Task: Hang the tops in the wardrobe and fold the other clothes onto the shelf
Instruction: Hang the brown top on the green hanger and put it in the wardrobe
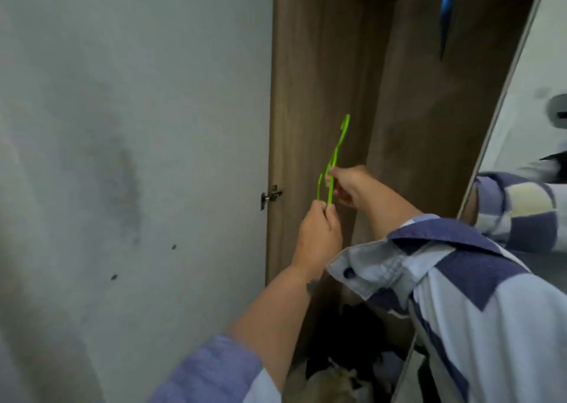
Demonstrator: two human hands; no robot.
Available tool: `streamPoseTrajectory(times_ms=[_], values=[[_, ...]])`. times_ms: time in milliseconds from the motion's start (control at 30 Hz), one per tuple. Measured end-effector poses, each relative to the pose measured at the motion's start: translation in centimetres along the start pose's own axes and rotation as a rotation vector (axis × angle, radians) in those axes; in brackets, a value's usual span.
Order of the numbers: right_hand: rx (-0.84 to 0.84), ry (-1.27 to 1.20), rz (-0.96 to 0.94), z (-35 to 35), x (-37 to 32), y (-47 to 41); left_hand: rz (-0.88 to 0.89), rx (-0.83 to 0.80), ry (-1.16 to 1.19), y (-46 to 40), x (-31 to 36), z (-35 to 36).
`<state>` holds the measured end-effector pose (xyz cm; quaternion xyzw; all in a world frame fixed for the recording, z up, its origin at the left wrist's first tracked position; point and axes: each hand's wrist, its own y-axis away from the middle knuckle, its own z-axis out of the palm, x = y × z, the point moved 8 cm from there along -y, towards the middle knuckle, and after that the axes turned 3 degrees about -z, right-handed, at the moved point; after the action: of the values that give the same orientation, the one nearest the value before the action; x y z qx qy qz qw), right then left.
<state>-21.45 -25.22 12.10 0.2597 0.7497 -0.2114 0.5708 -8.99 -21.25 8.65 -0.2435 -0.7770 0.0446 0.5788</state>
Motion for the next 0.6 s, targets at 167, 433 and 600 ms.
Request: streamPoseTrajectory(times_ms=[167, 433, 600], values=[[-0.086, 0.138, -0.091, 4.8, 1.6, 4.8, -0.015, -0.028, -0.069, 5.3, -3.1, -4.0], [-0.065, 0.605, -0.262, 4.7, 2.3, 14.8, 0.003, 0.155, -0.294, 13.2, -3.1, -12.0], [-0.241, 0.733, -0.515, 4.0, 3.3, 23.1, 0.082, 0.467, -0.672, 18.5, 0.0, -17.2]])
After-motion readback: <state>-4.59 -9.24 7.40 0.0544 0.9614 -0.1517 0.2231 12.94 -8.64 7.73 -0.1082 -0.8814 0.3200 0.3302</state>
